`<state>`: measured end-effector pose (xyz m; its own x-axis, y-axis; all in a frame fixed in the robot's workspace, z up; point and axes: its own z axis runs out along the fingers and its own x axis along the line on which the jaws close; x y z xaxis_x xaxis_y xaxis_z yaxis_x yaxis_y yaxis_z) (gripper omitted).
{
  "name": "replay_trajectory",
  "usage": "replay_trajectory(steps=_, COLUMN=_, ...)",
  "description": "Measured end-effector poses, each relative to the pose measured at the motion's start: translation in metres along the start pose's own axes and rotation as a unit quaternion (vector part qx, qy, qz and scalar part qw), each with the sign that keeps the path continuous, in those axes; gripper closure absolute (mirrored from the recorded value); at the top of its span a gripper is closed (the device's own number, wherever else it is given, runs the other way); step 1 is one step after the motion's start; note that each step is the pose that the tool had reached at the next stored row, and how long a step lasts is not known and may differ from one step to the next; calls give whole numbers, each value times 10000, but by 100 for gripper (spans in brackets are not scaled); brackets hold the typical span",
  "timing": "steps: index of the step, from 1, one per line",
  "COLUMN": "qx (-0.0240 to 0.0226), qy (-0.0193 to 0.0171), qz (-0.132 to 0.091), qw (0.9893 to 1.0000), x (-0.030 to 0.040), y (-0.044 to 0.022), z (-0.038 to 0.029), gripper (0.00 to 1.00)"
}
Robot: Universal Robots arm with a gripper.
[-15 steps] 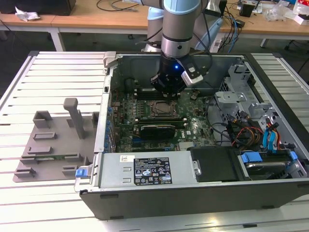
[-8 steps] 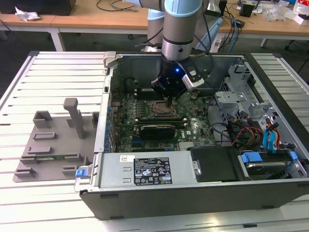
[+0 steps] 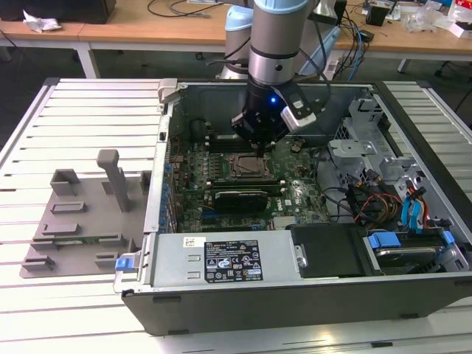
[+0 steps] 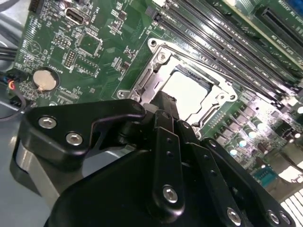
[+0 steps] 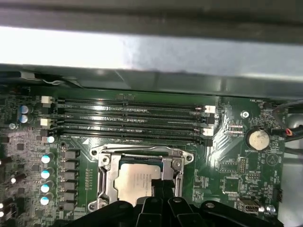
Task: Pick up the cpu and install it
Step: 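Install the first cpu locking lever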
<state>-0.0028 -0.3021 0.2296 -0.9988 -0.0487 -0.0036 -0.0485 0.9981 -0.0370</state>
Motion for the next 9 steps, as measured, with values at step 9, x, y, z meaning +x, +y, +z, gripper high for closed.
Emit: replay_trajectory(steps=9, qx=1, qy=0, qz=0, qw=10000, x=-1, y=-6, z=-174, gripper=89)
